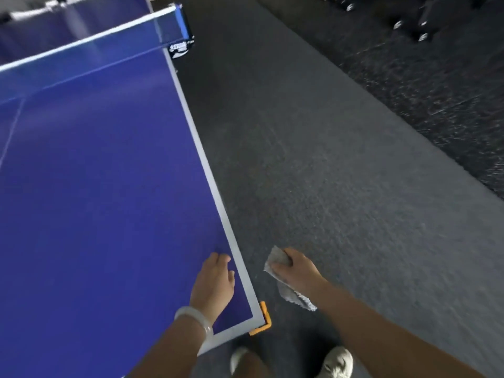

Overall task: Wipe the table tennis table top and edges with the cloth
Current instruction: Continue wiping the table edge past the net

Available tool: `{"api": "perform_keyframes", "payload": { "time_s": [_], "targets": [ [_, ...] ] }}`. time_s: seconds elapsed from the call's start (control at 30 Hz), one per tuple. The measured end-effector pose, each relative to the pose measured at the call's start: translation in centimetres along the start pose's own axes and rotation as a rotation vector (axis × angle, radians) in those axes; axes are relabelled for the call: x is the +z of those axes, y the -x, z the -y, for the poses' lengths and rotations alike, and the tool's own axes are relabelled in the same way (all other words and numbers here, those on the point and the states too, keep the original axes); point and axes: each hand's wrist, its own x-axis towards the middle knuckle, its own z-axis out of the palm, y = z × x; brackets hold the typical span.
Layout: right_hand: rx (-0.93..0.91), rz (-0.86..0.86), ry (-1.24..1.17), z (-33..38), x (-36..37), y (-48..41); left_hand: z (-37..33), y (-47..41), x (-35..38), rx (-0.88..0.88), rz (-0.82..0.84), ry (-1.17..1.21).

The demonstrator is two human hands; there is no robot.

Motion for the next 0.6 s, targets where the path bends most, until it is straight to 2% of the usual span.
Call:
{"api": "perform_keyframes", "payload": {
  "time_s": [0.23,0.33,0.43,0.5,0.6],
  "targets": [
    [0.008,0.288,-0.161,1.0,2.5,-1.4,0.9,-4.8,-0.7,-0.026,-0.077,-0.042],
    [0.039,0.396,-0.382,1.5,3.0,-1.5,1.2,-7.5,-1.4,-0.017,-0.136,-0.049],
    [0.125,0.409,-0.632,2.0,4.2,-1.6,1.7,-9.5,-1.3,-0.063,-0.158,-0.107],
    [0.144,0.370,-0.573,1.7,5.3,-1.3,2.2,-9.9,-0.7,-0.083,-0.184,-0.119],
    [0.080,0.368,-0.348,0.6,7.1,-1.1,3.1,-9.7,0.7,-0.032,-0.267,-0.093]
  ]
}}
